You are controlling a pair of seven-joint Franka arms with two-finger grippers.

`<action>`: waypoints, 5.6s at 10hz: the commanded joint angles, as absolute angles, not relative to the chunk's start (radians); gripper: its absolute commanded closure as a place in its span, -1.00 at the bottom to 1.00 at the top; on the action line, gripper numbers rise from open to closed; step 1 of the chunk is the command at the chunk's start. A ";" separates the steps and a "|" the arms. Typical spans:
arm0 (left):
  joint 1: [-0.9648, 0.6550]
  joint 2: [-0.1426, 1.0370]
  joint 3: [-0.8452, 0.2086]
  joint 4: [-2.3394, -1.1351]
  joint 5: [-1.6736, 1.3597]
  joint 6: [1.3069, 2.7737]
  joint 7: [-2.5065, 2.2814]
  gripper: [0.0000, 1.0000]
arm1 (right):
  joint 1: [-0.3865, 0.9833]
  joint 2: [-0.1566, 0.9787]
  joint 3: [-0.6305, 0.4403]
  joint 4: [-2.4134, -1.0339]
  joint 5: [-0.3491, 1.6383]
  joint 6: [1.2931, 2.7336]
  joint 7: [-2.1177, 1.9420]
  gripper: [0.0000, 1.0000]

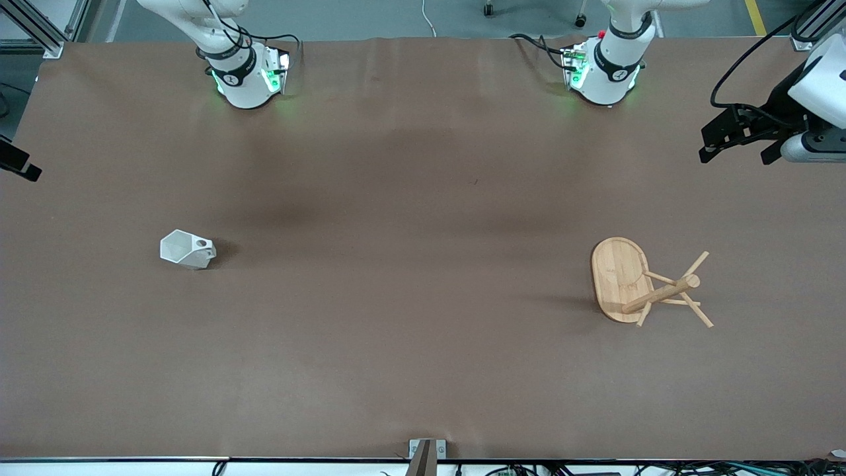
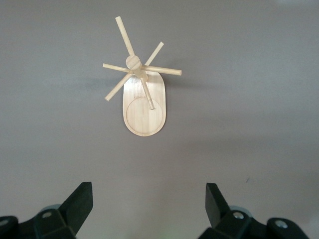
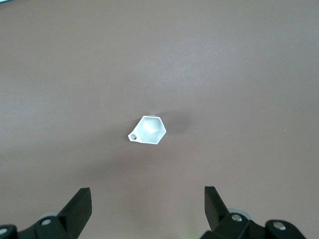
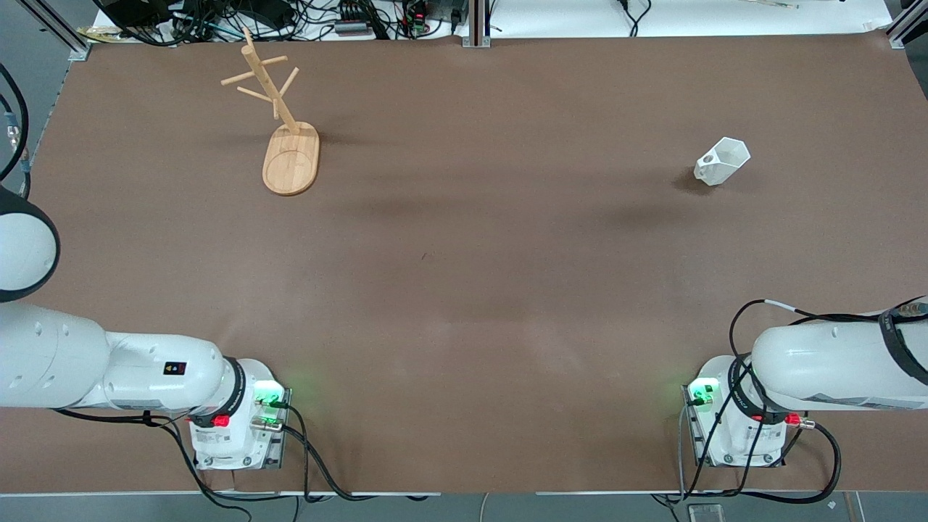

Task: Hang cup on rack

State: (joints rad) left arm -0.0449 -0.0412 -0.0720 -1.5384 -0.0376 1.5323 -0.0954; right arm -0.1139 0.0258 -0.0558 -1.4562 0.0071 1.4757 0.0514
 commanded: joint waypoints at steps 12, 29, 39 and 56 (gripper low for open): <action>-0.032 -0.041 -0.074 -1.589 -0.020 1.557 -0.075 -1.00 | -0.158 0.098 -0.051 -1.946 0.011 1.969 -0.064 -1.00; -0.035 -0.048 -0.074 -1.588 -0.020 1.539 -0.077 -1.00 | -0.150 0.278 -0.041 -2.286 0.097 2.591 -0.106 0.99; -0.032 -0.041 -0.075 -1.580 -0.021 1.542 -0.074 -1.00 | -0.077 0.278 0.165 -1.793 0.631 1.746 -0.100 0.99; -0.130 -0.003 -0.451 -1.531 -0.222 1.482 0.399 -1.00 | -0.023 0.383 0.475 -1.821 1.313 1.847 -0.068 0.98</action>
State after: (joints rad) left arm -0.1387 -0.0417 -0.4178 -1.5311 -0.1840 1.5012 0.3691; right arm -0.0088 0.3931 0.4546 -1.8062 1.2764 1.8456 -0.0875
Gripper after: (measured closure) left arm 0.000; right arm 0.930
